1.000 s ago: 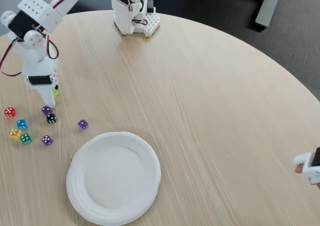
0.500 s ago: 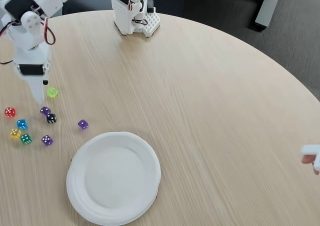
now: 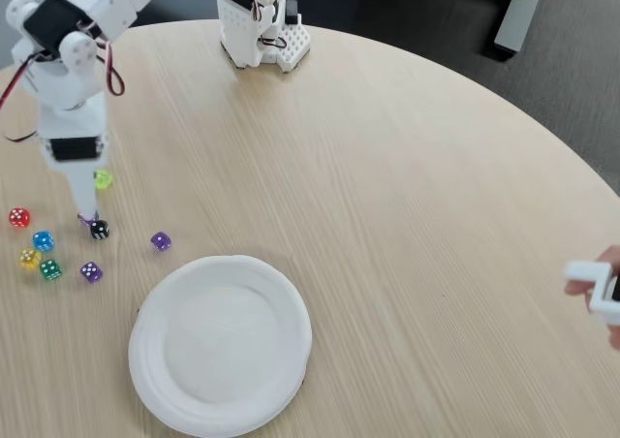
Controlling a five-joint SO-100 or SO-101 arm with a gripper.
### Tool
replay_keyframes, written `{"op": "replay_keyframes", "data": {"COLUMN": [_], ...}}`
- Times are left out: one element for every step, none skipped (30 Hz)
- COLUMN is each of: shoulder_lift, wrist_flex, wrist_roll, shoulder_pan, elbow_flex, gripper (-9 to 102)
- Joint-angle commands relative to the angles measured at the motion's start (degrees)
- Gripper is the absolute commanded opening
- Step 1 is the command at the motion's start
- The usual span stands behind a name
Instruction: Pick a purple dice and put it in the plate.
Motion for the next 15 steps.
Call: {"op": "replay_keyframes", "data": {"shoulder_lift": [2.72,2.64,2.46,2.20,2.02,1.85,1.85,1.85,1.85,1.85,1.85,1.85,1.85,1.85,1.85], "wrist_flex": [-2.55,-2.99,-3.25,-3.34,-3.34,-3.34,-3.34,-3.34,-3.25,-2.90,-2.90,-2.81,-2.55,-2.46,-2.46], "wrist_roll": [0.26,0.26,0.26,0.26,0.09,0.00,0.00,-0.18,-0.26,-0.35,-0.35,-0.44,0.00,0.18,0.26], "shoulder_pan": [-0.44,-0.44,-0.44,-0.44,-0.35,-0.18,0.09,0.35,0.44,0.44,0.44,0.44,0.44,0.44,0.44], "elbow_flex": [-1.67,-1.67,-1.67,-1.67,-1.67,-1.67,-1.58,-1.58,-1.32,-1.05,-0.88,-0.79,-0.79,-0.79,-0.70], "gripper": [22,22,22,22,21,21,21,21,21,21,21,21,21,21,22]}}
